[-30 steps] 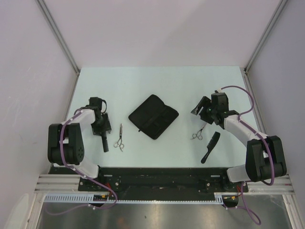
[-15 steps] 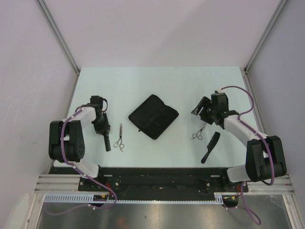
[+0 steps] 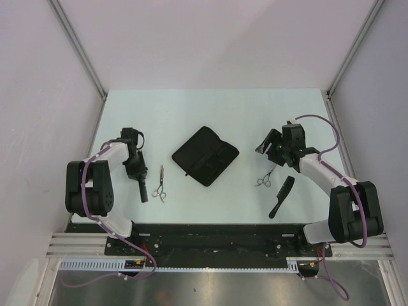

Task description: Sort the hair-cutting tools

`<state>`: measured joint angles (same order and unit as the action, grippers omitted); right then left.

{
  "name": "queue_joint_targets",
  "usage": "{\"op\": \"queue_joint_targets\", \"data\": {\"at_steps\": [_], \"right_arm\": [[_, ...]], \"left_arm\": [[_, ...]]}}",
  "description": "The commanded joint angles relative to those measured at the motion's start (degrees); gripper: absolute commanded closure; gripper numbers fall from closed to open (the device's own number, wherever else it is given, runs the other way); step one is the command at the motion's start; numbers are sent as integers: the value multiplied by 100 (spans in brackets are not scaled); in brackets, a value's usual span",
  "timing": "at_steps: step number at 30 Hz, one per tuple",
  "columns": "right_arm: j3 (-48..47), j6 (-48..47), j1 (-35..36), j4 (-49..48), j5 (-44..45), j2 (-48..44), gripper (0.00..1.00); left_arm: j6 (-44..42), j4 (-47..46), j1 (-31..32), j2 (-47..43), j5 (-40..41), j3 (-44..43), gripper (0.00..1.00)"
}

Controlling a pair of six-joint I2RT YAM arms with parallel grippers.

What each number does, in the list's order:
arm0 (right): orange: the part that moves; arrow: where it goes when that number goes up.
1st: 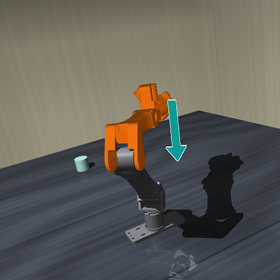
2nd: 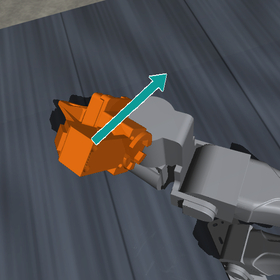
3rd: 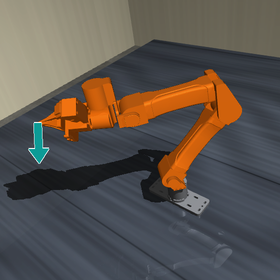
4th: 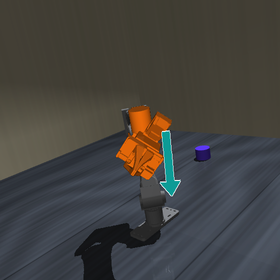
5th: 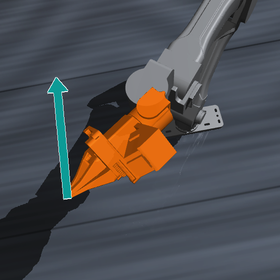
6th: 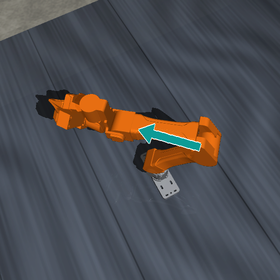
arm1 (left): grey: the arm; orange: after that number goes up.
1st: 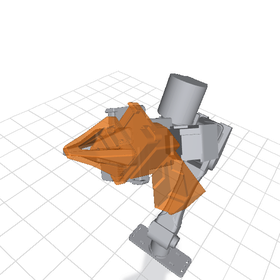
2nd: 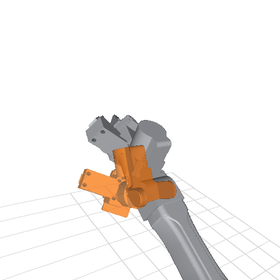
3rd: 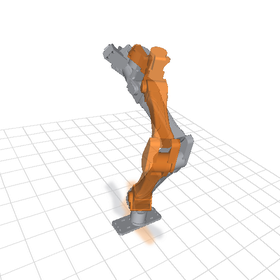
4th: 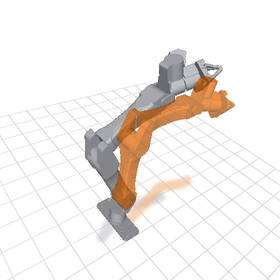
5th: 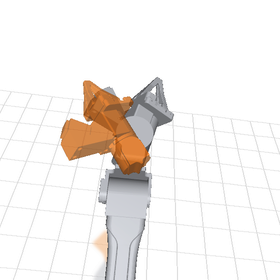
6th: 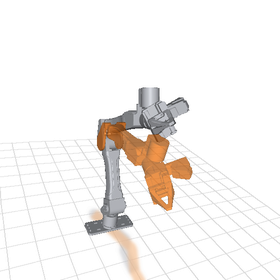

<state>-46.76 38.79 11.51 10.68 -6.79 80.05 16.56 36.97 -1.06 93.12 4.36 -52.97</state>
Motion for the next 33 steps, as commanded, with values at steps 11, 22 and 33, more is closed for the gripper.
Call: {"op": "queue_joint_targets", "data": {"at_steps": [11,22,33], "right_arm": [[-333,-169,168,-83,55,-33,29],[-360,-556,536,-636,-488,-139,25],[-368,-855,1793,-2999,-2475,230,1]], "left_arm": [[58,609,264,-584,39,-231,76],[330,821,528,-918,-392,-767,76],[1121,820,1318,-489,-788,-1935,75]]}}
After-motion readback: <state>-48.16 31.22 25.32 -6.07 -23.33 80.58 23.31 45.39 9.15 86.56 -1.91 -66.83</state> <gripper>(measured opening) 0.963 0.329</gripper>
